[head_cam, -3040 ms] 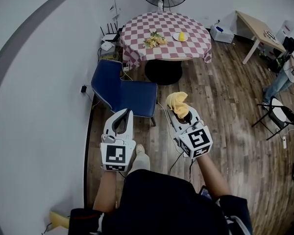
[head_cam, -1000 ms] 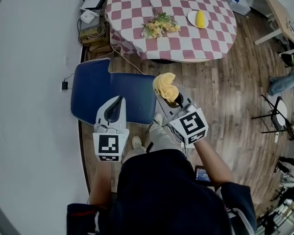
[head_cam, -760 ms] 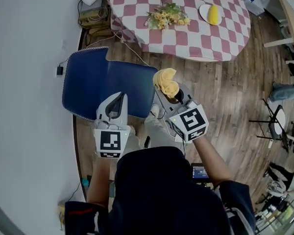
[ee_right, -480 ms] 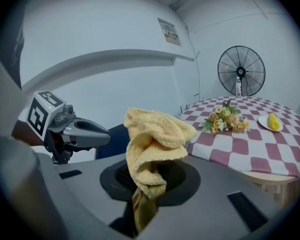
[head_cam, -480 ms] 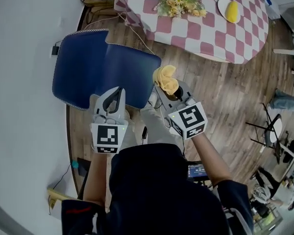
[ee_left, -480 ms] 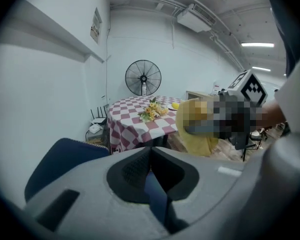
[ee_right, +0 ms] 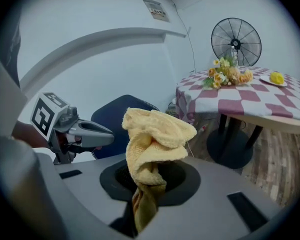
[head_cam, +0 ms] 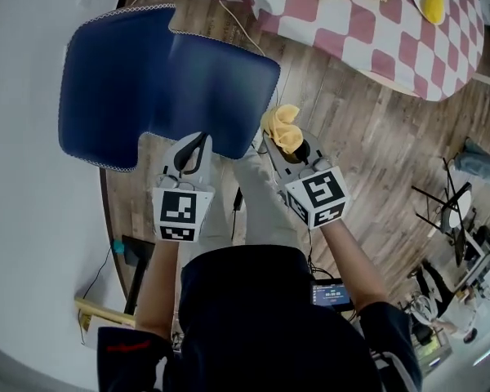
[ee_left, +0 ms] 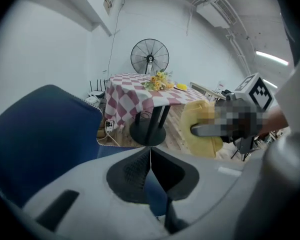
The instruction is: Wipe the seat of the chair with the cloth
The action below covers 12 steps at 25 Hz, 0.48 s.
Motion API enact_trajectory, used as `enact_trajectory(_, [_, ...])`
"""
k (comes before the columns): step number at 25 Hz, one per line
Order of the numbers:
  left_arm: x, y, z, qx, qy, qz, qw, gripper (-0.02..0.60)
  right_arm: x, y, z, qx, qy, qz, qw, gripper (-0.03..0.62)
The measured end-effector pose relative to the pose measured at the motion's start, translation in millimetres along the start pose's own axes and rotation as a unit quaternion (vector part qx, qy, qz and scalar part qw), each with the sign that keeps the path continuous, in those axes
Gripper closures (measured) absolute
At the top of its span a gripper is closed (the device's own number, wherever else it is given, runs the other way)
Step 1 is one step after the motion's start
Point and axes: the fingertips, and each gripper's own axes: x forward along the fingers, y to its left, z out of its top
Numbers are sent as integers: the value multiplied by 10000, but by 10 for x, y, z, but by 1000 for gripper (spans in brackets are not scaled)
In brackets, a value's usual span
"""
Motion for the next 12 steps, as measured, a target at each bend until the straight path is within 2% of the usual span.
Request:
enact_trajectory(7, [459, 95, -845, -254, 579, -392, 9972, 561, 498, 112, -713, 335, 529, 65, 9980, 543])
enact_trajectory(12, [807, 285, -1397, -482, 916, -566, 9930, 560, 903, -33, -1034, 591, 660, -70, 9960, 543])
